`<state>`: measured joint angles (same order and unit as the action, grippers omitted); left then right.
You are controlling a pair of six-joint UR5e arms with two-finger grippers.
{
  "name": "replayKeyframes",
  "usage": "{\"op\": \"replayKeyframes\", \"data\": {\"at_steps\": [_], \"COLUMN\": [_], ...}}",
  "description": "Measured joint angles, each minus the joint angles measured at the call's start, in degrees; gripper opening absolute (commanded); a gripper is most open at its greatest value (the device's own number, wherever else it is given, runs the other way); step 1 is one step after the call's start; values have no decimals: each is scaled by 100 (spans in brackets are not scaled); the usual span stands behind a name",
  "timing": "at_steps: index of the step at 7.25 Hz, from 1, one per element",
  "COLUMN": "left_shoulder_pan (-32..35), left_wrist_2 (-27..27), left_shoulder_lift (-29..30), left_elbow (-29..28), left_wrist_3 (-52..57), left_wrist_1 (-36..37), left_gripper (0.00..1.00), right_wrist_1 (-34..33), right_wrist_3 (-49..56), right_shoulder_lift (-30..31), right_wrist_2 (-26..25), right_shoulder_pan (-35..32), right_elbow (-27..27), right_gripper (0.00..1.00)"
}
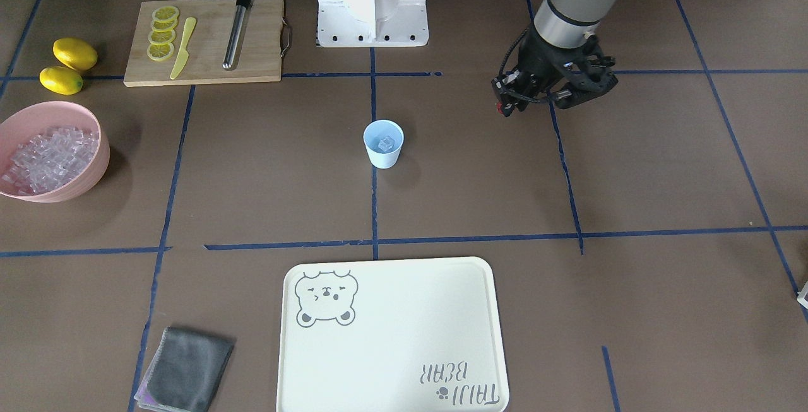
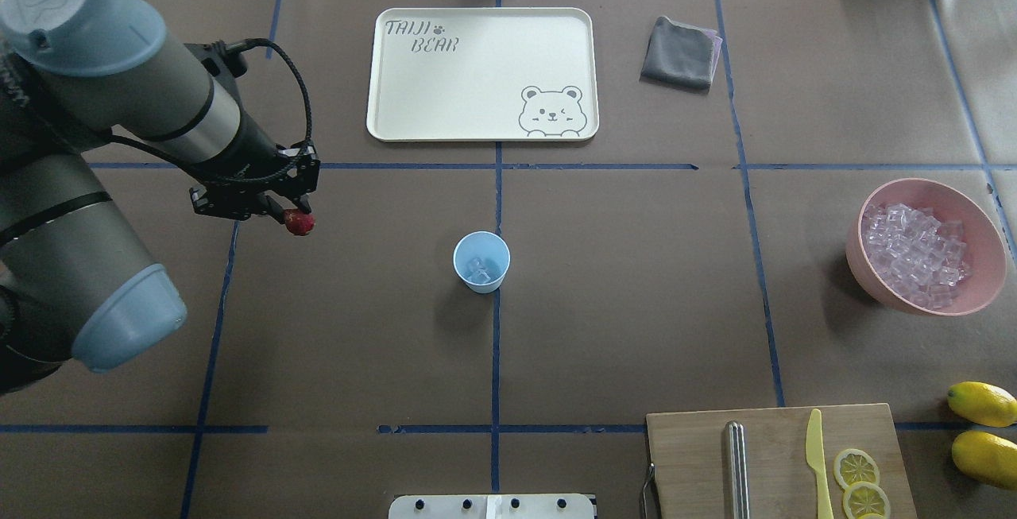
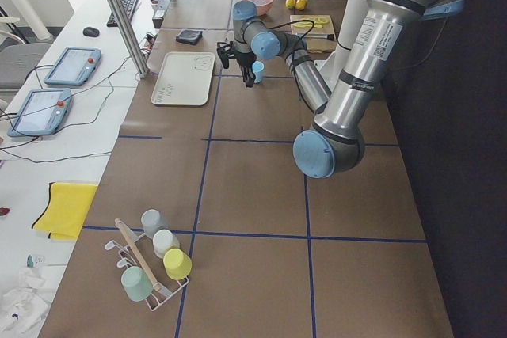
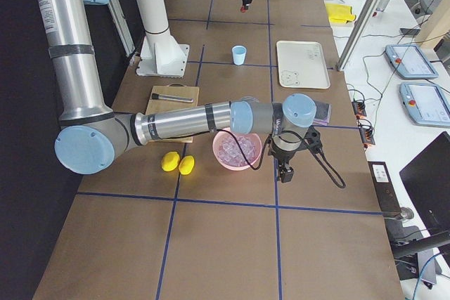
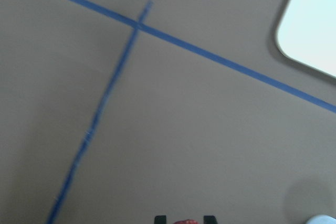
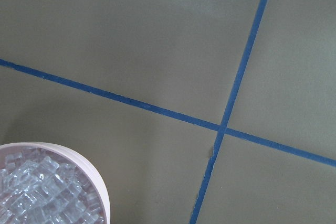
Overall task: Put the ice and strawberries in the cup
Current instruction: 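Lift the strawberry with the left gripper and carry it over the cup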
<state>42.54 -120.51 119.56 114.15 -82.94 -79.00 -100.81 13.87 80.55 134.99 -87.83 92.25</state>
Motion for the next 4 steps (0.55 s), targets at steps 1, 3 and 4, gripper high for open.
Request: {"op": "replayKeyframes", "data": {"at_steps": [1,3,4], "left_shoulder_pan": [-190,-393,-526], "left_wrist_2": [229,534,669], "left_shoulder_lift": [317,871,994], "left_elbow": [-242,-747,-856], "left_wrist_3": [-75,-113,-118], "left_wrist_1": [5,7,7], "left_gripper": [0,0,0], "right_wrist_1": [24,218,264], "right_wrist_3": [-15,-37,-47], "right_shoulder_lift": [20,57,68], "right_wrist_2": [7,18,56], "right_shoulder_pan": [-10,-14,-17], "right_elbow": [-38,-230,-302], "right_gripper": [100,100,100]}}
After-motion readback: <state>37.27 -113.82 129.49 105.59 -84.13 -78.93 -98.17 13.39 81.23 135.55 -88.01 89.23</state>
